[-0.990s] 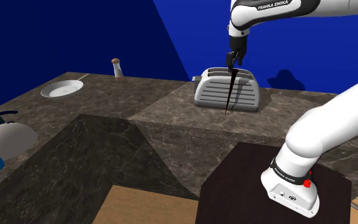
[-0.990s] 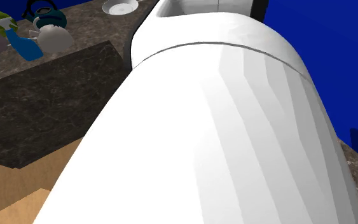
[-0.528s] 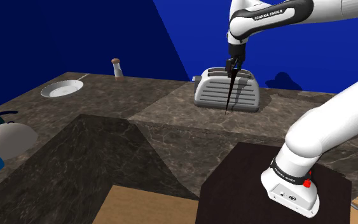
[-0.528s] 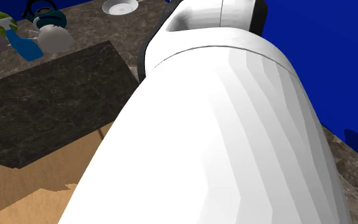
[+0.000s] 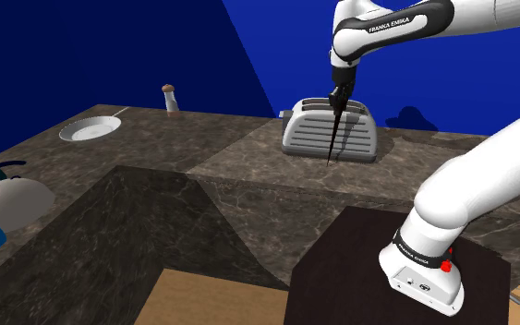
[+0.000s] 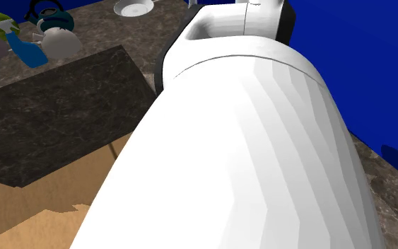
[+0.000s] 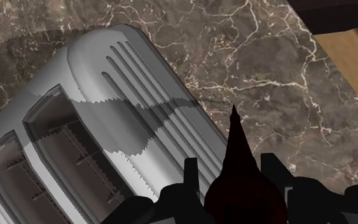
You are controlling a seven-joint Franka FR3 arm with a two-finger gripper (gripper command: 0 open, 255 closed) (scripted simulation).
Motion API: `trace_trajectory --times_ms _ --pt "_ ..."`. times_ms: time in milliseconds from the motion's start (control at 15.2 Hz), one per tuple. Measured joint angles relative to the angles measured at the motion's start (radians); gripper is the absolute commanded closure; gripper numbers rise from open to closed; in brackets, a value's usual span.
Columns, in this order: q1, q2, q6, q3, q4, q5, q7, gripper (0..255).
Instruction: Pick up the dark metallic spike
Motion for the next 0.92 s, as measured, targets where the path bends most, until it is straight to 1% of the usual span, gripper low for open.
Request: trace_trajectory --times_ms 264,396,924 --pt "0.000 0.000 -0.001 0.000 0.000 0.000 0.000 255" --pt "0.000 -0.002 -0.017 0.001 0.013 0.001 -0.002 255" --pt "0.003 -0.007 -0.121 0.009 0.113 0.009 -0.018 255"
